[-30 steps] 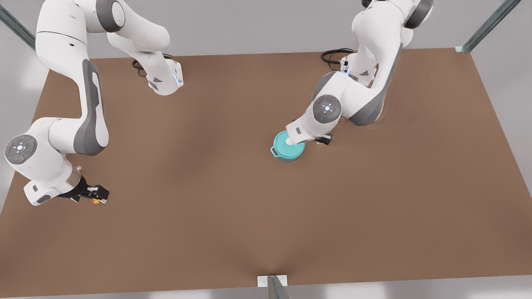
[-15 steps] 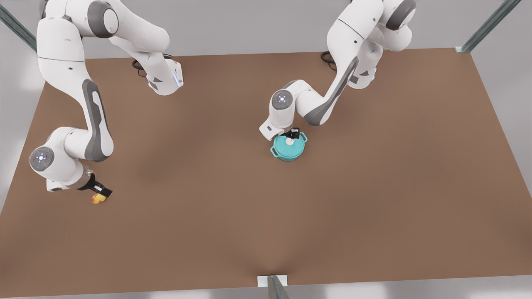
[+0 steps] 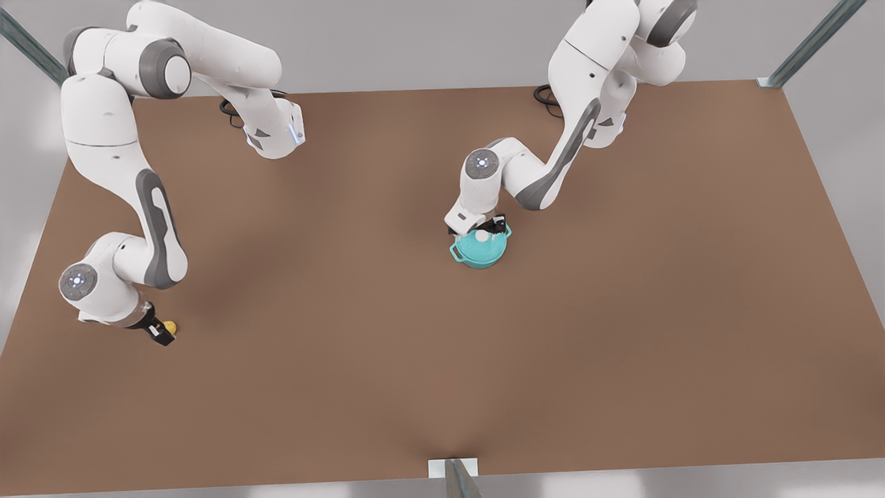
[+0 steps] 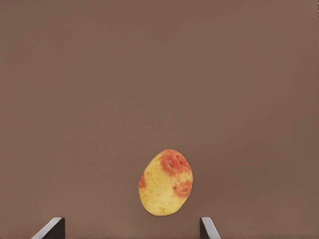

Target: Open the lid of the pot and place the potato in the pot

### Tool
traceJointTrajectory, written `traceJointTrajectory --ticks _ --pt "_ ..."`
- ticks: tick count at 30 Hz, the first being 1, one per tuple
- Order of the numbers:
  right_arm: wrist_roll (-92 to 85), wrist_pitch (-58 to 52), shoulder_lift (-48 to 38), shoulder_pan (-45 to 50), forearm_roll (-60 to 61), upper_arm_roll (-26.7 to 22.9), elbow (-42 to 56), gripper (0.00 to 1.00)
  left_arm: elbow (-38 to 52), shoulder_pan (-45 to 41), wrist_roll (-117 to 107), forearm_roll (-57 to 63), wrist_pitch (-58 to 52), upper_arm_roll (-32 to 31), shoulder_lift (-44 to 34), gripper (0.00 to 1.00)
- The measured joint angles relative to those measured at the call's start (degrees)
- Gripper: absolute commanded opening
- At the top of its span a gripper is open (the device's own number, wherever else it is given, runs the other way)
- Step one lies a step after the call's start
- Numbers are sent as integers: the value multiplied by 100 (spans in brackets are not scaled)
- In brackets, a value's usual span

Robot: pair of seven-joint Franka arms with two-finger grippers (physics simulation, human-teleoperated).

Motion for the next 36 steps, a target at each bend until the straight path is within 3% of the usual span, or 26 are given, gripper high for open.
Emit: traceJointTrajectory --ticks 16,17,18,19,20,21,26,30,34,36 --pt "495 251 463 -171 -93 8 15 100 -222 101 -211 54 177 24 51 98" --pt "514 280 487 -173 -93 8 17 100 -222 101 -218 55 187 24 57 81" --pt "531 309 511 -179 -94 8 20 100 -222 98 -226 56 195 24 71 74" --pt "548 334 528 -186 -94 8 25 100 -222 95 -235 58 201 24 85 60" --pt "564 356 537 -190 -94 8 31 100 -226 93 -243 60 206 24 92 38" --pt "579 374 543 -197 -94 8 42 100 -226 92 -254 66 208 24 95 33" --pt "644 429 556 -211 -90 8 76 100 -132 113 -327 111 127 49 28 31" --pt "687 451 617 -218 -93 8 139 100 882 643 -212 112 -306 177 176 31" --pt "723 468 657 -223 -94 8 155 99 2945 1389 18 114 -642 222 1744 31" --pt "738 488 675 -242 -94 8 156 97 3427 1612 147 114 -741 233 2194 31"
